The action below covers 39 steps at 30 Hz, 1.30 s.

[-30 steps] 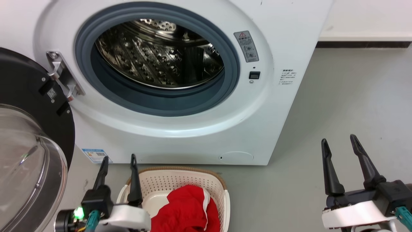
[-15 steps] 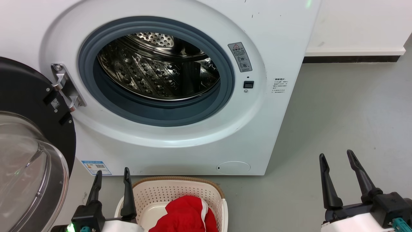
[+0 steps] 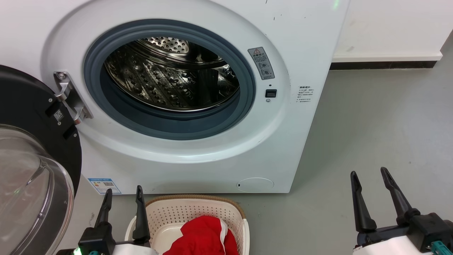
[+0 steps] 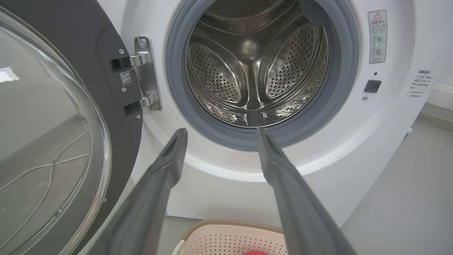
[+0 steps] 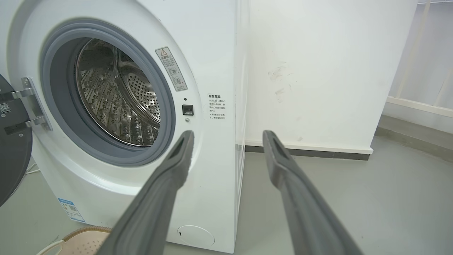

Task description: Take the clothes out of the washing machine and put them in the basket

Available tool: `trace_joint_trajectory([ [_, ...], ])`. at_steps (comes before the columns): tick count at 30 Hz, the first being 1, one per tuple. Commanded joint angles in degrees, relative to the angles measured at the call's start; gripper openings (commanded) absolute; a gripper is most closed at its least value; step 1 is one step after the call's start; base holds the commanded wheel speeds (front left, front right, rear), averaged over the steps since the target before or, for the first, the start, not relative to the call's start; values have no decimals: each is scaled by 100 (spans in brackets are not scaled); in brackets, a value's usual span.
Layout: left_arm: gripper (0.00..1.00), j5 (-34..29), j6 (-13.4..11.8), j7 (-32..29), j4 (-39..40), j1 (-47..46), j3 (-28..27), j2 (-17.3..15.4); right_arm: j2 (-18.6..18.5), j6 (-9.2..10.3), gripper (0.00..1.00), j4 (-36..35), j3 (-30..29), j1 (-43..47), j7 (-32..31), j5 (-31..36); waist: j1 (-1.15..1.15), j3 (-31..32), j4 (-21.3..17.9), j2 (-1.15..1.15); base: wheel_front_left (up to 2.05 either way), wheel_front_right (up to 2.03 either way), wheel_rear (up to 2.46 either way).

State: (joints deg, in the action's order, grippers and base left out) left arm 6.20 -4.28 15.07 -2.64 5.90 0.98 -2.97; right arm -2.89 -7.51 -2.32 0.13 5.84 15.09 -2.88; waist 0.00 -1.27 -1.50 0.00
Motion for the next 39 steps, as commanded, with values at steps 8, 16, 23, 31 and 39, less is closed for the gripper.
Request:
trace_joint_trajectory([
  [8,0,0,-62,-36,-236,28,19,4,1,0,0,175,13,45,-13,-52,0,-4,4,0,0,0,0],
  [16,0,881,64,-255,-366,-96,-57,5,-60,0,0,331,22,-66,-175,-1032,0,2,13,0,0,0,0],
  [23,0,1647,176,-444,-439,-211,-127,5,-108,0,0,468,24,-198,-317,-1877,0,9,21,0,0,0,0],
  [31,0,2450,291,-642,-517,-332,-202,6,-148,1,0,598,12,-324,-474,-2749,0,16,30,0,0,0,0],
  [39,0,3090,385,-799,-580,-427,-261,6,-173,1,0,700,-5,-415,-607,-3438,0,22,38,0,0,0,0],
])
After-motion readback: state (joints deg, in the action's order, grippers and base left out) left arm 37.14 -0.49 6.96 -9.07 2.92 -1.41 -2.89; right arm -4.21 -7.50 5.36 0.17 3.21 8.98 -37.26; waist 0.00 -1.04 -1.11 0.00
